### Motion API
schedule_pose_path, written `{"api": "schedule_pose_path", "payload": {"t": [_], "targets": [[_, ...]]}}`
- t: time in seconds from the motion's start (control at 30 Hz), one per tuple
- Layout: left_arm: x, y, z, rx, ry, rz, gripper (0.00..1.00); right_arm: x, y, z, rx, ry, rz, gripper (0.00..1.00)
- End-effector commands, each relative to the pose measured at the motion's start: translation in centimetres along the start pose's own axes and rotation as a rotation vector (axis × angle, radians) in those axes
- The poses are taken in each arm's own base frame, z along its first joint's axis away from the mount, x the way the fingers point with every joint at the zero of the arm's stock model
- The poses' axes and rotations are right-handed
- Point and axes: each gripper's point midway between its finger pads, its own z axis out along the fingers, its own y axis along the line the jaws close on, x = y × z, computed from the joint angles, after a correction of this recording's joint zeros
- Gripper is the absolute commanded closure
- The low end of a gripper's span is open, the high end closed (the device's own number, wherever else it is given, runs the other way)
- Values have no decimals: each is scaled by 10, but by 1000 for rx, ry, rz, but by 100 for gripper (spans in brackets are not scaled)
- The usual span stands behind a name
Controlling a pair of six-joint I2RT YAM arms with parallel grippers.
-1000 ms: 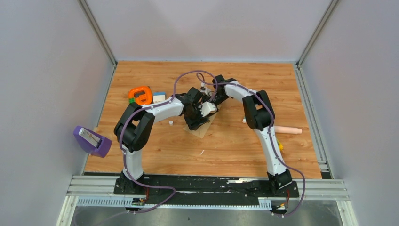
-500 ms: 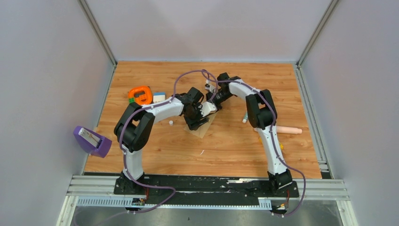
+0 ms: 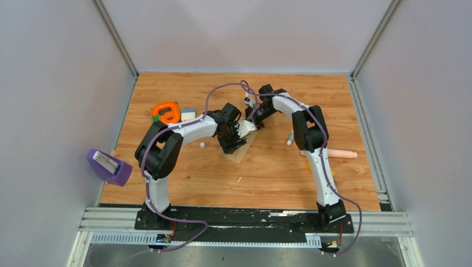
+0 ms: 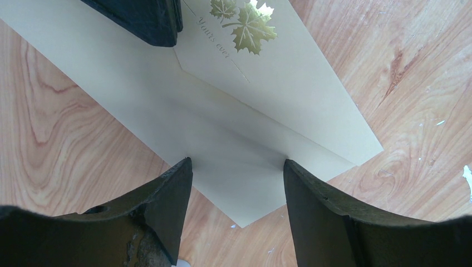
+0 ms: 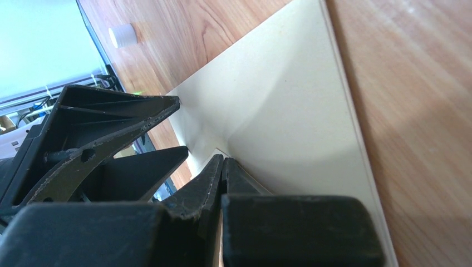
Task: Place the letter into the envelope and seal it
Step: Screw the solid glue.
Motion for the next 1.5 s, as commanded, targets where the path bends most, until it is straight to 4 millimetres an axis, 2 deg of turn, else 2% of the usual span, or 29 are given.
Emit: {"api": "schedule_pose_path", "payload": {"t": [0.0, 0.53, 0.87, 1.0, 1.23, 1.33, 1.47], "targets": [[27, -23, 21, 80, 100, -24, 31, -13, -39, -4, 126, -44, -50, 100], [28, -22, 21, 77, 106, -23, 31, -17, -37, -19, 134, -64, -82, 100], [28, -22, 22, 78, 107, -23, 31, -23, -11, -29, 74, -84, -117, 100], [28, -22, 22, 77, 107, -24, 31, -26, 5, -35, 30, -93, -133, 100], [28, -22, 22, 79, 108, -22, 30, -41, 47, -63, -79, -153, -178, 100], [28, -22, 22, 79, 108, -22, 30, -50, 57, -81, -90, -192, -208, 100], [27, -21, 21, 76, 105, -25, 28, -57, 57, -104, -81, -241, -185, 100]]}}
